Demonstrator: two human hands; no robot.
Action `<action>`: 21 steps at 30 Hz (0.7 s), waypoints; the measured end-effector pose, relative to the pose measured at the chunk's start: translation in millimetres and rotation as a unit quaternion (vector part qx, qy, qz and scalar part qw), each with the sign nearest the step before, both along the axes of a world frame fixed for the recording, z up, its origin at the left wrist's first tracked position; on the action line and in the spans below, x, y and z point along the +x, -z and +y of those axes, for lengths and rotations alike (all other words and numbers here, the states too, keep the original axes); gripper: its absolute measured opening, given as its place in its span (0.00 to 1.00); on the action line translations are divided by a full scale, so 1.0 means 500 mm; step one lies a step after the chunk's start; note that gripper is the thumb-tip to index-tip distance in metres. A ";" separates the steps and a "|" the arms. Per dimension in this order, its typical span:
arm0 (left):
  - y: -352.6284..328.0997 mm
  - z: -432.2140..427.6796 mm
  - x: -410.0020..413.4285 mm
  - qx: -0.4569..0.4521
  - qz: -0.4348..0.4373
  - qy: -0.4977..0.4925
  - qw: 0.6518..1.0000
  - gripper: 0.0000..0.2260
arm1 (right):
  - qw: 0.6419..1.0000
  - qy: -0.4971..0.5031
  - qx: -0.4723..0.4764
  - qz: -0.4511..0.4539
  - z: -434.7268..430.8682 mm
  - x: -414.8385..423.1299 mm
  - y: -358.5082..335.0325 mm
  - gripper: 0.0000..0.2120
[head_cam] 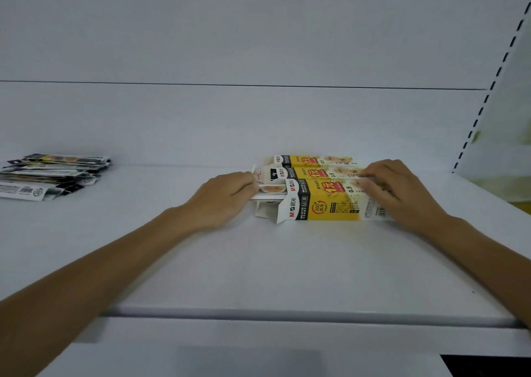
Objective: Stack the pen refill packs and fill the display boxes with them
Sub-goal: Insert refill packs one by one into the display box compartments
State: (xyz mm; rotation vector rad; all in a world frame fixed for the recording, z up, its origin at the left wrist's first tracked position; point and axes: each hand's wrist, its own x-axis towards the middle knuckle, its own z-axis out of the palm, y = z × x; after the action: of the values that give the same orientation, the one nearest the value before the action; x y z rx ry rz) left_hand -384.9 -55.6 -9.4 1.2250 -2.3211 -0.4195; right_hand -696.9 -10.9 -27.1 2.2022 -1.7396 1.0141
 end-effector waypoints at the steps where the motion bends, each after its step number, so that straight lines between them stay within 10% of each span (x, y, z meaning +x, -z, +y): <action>1: -0.005 0.002 -0.024 0.017 0.020 0.009 1.000 0.09 | 1.000 -0.001 -0.001 0.000 0.000 0.001 0.000 0.28; 6: -0.020 0.017 -0.118 0.089 0.095 0.041 0.991 0.05 | 1.000 0.004 -0.004 0.002 0.007 0.000 0.001 0.28; 11: -0.009 0.008 -0.049 -0.133 0.035 -0.087 0.987 0.08 | 0.998 0.056 -0.015 0.030 0.006 0.002 0.001 0.28; 16: 0.006 0.030 0.008 -0.052 0.050 -0.065 0.995 0.11 | 0.967 0.235 0.016 0.091 0.002 0.016 -0.011 0.34; 21: 0.023 0.035 -0.010 -0.061 0.046 0.009 0.997 0.16 | 0.978 0.204 0.032 0.019 0.012 0.029 -0.011 0.30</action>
State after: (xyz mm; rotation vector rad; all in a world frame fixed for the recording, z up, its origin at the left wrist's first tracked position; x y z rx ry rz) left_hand -390.1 -38.3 -21.1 1.1035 -2.2466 -0.3285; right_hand -682.5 -4.9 -21.8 1.7696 -2.1113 0.8192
